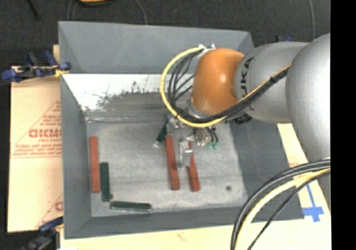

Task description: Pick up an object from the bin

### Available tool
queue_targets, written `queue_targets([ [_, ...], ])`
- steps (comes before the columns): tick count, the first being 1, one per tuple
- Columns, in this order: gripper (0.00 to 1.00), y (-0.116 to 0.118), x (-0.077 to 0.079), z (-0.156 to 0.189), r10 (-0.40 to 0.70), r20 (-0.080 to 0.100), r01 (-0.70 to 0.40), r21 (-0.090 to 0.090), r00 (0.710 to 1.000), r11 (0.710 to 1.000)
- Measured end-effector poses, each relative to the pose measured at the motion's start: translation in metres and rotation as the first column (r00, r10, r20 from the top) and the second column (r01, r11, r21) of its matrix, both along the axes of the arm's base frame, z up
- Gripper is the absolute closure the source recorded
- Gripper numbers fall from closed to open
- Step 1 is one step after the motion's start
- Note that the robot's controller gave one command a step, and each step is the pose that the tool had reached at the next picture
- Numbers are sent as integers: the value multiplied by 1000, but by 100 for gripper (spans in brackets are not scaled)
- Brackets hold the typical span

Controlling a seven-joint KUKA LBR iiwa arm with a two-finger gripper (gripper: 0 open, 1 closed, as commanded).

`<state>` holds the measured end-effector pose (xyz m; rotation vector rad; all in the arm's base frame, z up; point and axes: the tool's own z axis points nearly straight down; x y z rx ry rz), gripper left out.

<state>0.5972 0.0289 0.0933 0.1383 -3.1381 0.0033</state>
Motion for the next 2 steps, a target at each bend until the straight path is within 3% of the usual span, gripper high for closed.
queue_targets([
  [1, 0, 14, 33, 4, 173, 11, -173, 1, 985, 985],
  [2, 0, 32, 33, -1, 419, 6, -419, -1, 908, 908],
])
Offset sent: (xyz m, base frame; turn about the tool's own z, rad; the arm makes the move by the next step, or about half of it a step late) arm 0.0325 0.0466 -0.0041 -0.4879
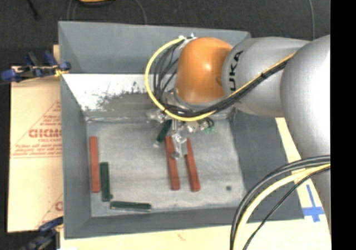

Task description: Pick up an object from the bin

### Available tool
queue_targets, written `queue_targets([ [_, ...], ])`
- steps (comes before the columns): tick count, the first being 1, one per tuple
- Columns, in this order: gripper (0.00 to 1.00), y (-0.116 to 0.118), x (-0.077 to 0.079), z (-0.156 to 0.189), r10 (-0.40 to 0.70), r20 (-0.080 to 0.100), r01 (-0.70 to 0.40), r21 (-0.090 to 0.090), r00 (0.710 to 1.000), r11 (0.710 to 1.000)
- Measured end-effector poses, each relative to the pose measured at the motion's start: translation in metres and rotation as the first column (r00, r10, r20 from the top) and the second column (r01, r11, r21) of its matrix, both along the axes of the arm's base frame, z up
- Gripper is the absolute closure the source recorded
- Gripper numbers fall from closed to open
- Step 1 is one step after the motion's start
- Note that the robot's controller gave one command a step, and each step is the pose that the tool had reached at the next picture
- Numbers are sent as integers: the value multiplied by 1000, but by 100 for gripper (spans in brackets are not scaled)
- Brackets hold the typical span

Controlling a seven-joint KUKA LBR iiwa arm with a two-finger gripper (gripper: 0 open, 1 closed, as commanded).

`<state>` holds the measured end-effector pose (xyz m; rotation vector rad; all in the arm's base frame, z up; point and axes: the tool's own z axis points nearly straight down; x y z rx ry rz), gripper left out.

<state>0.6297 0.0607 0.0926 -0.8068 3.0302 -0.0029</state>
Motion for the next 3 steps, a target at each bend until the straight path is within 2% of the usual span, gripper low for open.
queue_targets([
  [1, 100, -48, 8, -8, 151, 2, -151, 1, 989, 989],
  [2, 0, -47, 8, -8, 149, 2, -149, 3, 989, 989],
  [3, 0, -47, 8, -8, 148, 1, -148, 3, 989, 989],
])
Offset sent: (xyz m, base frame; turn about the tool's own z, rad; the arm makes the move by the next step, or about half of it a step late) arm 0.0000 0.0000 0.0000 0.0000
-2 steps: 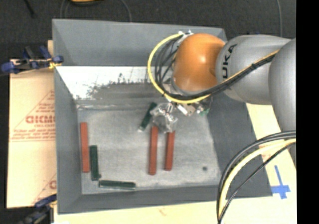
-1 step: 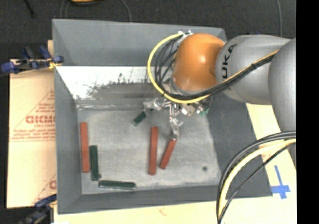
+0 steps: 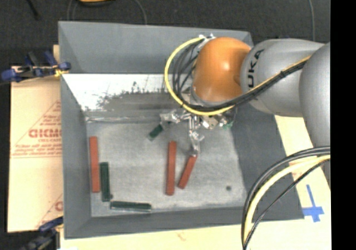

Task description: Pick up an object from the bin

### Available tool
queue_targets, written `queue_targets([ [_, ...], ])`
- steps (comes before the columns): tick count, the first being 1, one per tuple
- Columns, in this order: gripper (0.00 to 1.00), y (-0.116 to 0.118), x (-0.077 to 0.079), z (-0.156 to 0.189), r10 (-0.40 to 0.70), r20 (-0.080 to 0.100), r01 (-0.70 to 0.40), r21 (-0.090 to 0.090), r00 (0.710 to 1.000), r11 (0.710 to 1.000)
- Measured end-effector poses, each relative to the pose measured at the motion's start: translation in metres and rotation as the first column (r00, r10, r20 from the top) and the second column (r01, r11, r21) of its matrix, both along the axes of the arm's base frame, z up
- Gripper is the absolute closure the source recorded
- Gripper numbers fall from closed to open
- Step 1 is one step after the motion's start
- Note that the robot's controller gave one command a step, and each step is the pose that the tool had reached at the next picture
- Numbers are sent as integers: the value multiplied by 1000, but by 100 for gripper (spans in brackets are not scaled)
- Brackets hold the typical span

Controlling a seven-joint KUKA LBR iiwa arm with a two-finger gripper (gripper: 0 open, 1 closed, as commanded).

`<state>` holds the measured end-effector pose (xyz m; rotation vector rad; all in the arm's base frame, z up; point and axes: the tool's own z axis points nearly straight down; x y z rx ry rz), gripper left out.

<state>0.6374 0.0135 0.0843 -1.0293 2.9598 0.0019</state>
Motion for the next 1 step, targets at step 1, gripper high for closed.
queue_targets([
  [1, 0, 7, -1, -1, 196, 2, -196, -6, 981, 981],
])
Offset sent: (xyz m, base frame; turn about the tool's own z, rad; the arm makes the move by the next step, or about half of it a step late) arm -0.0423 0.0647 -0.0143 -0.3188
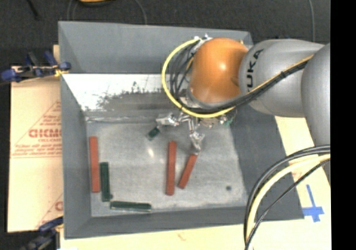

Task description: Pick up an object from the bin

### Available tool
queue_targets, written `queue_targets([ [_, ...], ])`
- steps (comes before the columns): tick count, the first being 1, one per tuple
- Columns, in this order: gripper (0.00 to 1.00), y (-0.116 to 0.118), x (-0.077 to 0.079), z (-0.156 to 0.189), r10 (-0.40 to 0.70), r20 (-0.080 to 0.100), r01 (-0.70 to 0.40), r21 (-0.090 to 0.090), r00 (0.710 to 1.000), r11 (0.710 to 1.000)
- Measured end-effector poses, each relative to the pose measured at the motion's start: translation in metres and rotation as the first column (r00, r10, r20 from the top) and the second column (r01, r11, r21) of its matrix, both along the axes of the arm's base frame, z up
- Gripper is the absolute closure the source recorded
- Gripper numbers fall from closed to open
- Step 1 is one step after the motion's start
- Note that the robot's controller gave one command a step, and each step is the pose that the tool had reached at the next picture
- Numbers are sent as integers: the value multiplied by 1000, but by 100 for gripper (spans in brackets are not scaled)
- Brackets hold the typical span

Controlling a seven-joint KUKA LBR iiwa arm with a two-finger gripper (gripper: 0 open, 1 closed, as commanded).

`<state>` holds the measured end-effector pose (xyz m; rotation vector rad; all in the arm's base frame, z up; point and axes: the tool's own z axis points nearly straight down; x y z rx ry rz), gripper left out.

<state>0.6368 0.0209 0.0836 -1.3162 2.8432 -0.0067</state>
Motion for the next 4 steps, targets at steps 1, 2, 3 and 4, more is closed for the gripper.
queue_targets([
  [1, 0, 30, -21, -6, 168, -1, -168, 0, 986, 986],
  [2, 100, 35, -35, -11, 627, -1, -627, -4, 779, 779],
  [3, 100, 35, -35, -11, 625, 0, -625, -2, 781, 781],
  [4, 100, 35, -51, 76, 945, -6, -945, 1, 327, 327],
])
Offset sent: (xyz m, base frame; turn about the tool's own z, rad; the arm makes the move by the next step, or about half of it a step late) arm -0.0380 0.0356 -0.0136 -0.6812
